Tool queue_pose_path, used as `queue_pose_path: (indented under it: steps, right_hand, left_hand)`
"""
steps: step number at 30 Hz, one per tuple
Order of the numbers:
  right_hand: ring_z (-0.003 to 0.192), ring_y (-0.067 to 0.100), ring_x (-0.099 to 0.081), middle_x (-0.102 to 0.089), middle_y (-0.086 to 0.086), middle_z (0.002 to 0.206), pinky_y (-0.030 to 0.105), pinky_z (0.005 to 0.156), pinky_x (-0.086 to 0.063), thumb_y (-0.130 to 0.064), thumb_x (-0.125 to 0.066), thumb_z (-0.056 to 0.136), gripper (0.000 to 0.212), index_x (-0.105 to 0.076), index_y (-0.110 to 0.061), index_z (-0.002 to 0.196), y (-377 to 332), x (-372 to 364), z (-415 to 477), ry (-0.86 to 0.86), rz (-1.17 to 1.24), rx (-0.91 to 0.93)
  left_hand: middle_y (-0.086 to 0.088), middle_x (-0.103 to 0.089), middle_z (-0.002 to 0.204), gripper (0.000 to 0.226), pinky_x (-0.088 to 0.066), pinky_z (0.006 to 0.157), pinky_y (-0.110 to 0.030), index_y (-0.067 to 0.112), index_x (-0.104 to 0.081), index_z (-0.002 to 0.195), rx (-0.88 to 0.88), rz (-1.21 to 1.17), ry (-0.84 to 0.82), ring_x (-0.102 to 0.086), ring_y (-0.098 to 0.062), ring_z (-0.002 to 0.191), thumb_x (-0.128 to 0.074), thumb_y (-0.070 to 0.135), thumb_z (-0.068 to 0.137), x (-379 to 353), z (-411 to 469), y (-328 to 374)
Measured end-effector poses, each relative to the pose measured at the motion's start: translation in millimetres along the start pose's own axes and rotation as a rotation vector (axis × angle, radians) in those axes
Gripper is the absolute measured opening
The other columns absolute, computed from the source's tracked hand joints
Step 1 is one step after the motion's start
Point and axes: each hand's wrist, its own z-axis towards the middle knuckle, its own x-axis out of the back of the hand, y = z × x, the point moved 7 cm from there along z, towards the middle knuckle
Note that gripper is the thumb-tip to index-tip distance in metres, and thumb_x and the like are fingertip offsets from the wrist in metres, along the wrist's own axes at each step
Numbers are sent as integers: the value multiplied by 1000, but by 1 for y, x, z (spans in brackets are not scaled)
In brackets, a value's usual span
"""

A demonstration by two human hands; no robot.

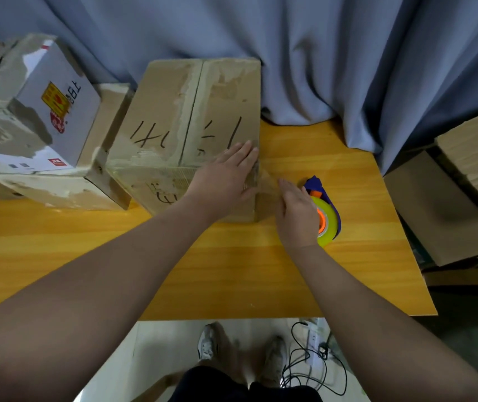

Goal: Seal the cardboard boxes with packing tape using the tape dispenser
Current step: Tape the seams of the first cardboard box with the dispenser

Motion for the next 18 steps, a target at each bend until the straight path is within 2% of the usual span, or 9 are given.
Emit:
queue_pose_path:
  steps: [4,8,13,16,18]
  right_hand:
    - [109,36,-62,-66,20,116,42,95,-47,-4,-46,86,38,-64,3,119,6,8,-5,6,138,-137]
    - [120,39,-55,-62,21,124,53,99,-46,-9,-43,89,41,-61,0,124,21,11,-5,-7,119,-186]
    - [128,36,-48,-57,16,133,46,105,-42,2,-50,91,43,-56,-6,133,23,-10,-6,-108,127,-189]
    - [124,32,-51,-60,11,131,42,102,-43,-2,-48,91,45,-55,-10,134,17,-30,-15,-115,218,-221]
    - [111,28,-58,-66,10,119,34,90,-47,-12,-43,90,43,-59,-12,131,11,-40,-20,-107,257,-225]
  left_hand:
    - [-1,-1,160,78,-12,118,-33,15,-3,152,24,-23,-3,-3,-16,147,-38,55,96,-4,3,5]
    - [-1,4,160,75,1,118,-30,19,3,152,-36,41,6,4,-15,147,-41,46,98,-3,-6,-2]
    - [1,4,160,71,3,117,-29,20,3,152,-5,47,17,3,-16,147,-39,41,99,-6,-15,-12]
    - [1,2,160,70,2,118,-29,20,1,152,0,36,34,2,-16,147,-41,39,99,-6,-15,-12]
    - [1,1,160,71,1,119,-30,21,1,152,8,22,39,1,-16,147,-42,37,99,-8,-16,-13]
